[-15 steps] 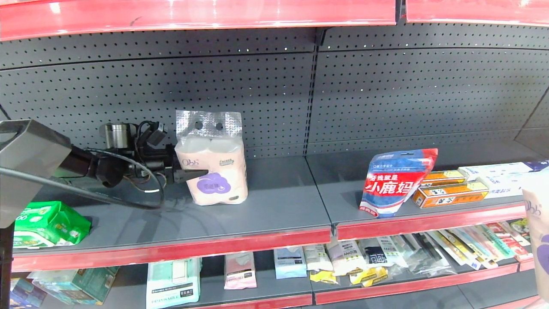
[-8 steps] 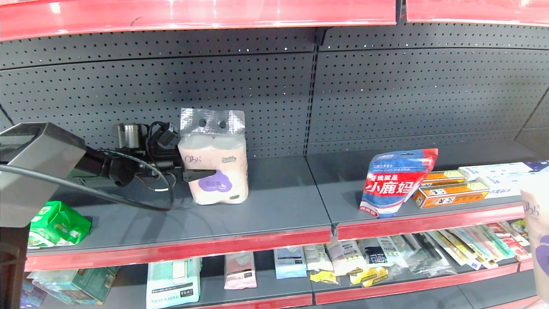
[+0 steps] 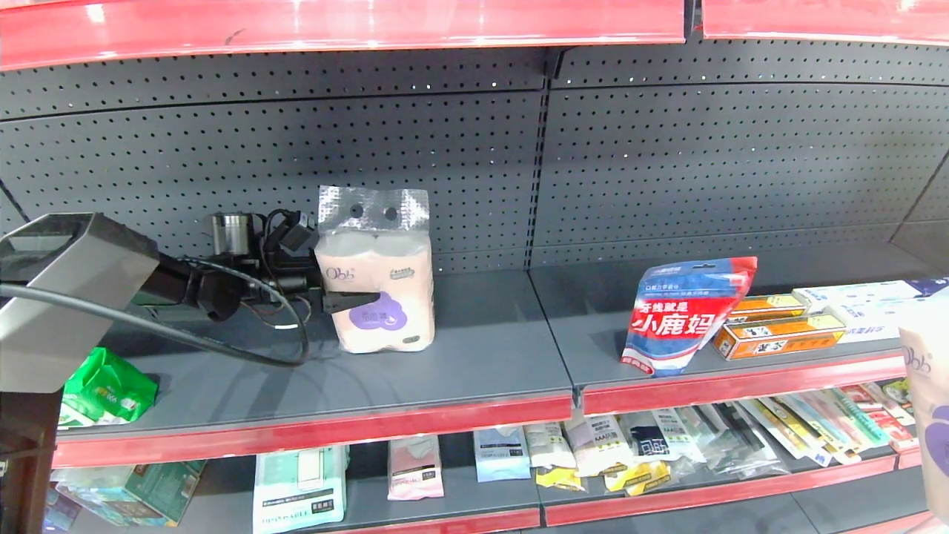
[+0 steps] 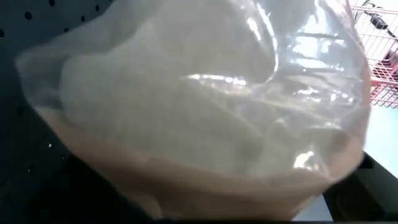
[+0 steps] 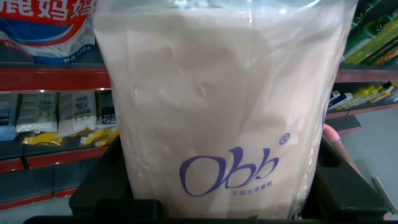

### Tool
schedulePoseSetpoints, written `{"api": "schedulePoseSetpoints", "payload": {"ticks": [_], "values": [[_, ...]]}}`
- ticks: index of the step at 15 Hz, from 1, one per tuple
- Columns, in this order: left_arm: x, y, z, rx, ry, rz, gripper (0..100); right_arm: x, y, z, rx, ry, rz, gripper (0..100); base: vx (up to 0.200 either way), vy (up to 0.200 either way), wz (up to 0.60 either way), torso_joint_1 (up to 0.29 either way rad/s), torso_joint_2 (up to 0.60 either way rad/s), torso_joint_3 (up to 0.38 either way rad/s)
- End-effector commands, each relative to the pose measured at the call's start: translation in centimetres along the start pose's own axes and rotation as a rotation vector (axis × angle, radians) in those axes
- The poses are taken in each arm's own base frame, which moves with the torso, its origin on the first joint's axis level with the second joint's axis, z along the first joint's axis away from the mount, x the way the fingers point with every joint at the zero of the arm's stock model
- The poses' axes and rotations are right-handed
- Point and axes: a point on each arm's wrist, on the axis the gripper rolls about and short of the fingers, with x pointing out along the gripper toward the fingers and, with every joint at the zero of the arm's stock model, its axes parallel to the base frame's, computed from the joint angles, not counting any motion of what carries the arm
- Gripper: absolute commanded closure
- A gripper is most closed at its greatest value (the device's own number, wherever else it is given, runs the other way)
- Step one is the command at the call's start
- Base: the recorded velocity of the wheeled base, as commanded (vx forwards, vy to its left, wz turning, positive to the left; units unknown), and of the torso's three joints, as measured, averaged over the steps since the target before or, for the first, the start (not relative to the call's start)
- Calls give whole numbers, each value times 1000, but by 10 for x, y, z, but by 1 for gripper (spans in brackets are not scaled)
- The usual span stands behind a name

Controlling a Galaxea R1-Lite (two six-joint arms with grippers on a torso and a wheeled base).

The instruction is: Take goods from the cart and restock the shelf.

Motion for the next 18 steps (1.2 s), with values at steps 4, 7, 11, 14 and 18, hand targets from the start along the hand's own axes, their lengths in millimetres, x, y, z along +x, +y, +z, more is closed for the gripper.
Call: {"api": "schedulePoseSetpoints", "payload": {"ticks": [4,7,11,14,18], "values": [[2,-3,0,-3,1,-7,100,1,0,0,-1,2,1,100,0,0,0,0,0,0],[1,-9,-6,-25,8,-19,100,3,-1,4,-1,3,3,100,0,0,0,0,0,0],[-14,-26,5,-32,7,-5,100,4,-1,6,-1,1,2,100,0,0,0,0,0,0],[-27,-36,6,-54,12,7,100,5,-1,7,-1,2,4,100,0,0,0,0,0,0],[-38,-57,-8,-22,-10,9,100,6,-3,12,2,-3,2,100,0,0,0,0,0,0]]}}
